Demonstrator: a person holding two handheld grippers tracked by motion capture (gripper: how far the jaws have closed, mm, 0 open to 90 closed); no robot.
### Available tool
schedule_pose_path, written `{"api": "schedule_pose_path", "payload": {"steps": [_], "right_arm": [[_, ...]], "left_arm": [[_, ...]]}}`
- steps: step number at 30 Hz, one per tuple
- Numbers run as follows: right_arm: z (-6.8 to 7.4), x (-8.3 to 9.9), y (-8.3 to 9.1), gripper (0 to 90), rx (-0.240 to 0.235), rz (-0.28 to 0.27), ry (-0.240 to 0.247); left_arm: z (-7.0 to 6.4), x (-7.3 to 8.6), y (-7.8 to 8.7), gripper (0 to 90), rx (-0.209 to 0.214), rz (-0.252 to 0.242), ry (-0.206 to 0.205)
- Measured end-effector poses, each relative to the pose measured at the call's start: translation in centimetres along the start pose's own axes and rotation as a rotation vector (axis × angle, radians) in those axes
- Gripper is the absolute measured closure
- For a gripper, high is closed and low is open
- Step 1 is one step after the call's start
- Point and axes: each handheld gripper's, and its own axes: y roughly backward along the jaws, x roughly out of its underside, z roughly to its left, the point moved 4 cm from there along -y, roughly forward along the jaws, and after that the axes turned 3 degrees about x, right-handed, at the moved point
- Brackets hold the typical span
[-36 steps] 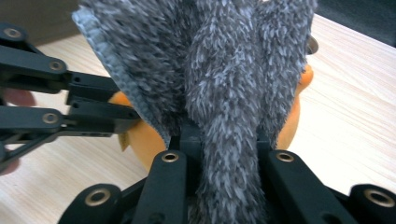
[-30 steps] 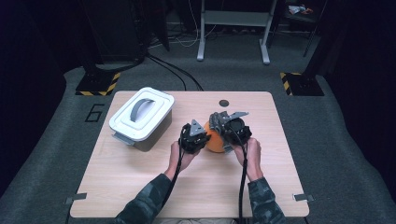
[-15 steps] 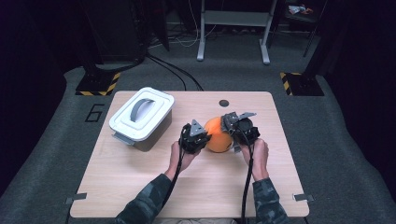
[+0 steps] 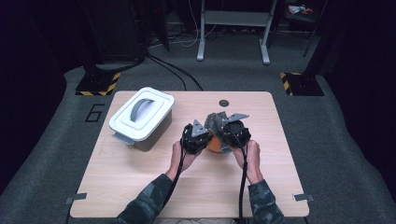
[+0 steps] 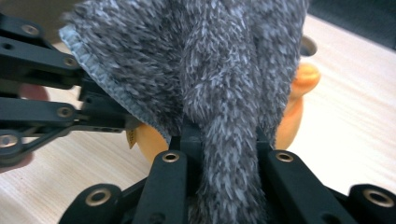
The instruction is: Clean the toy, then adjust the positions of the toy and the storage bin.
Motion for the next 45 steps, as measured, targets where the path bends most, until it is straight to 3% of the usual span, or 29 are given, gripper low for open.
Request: {"api": "schedule_pose_path", "payload": {"steps": [11, 13, 15, 19, 26, 32, 45], "right_arm": [[-2.6, 1.1, -1.0, 76.9, 0.084, 0.025, -0.065], [-3.0, 1.3, -1.0, 76.8, 0.095, 0.024, -0.074], [-3.3, 1.6, -0.7, 76.5, 0.05, 0.003, -0.102], [-3.6, 2.4, 0.7, 76.1, 0.008, -0.04, -0.112], [-4.4, 4.3, 3.0, 75.5, 0.01, -0.045, -0.12], [-4.6, 6.0, 3.4, 75.4, 0.011, -0.023, -0.138], [-3.2, 9.0, 4.7, 74.4, -0.014, 0.02, -0.131]], "left_arm": [[0.4, 0.3, 0.3, 82.2, -0.007, 0.002, 0.006], [0.4, 0.3, 0.1, 82.2, -0.019, -0.013, 0.022], [0.4, 0.2, 0.1, 82.2, -0.019, -0.015, 0.022], [0.5, 0.2, 0.0, 82.1, -0.031, -0.01, 0.022], [0.6, 0.1, -0.1, 82.1, -0.034, -0.008, 0.035], [0.7, 0.2, 0.0, 82.1, -0.032, -0.004, 0.032], [1.0, 0.2, 0.0, 82.1, -0.034, -0.005, 0.05]]}}
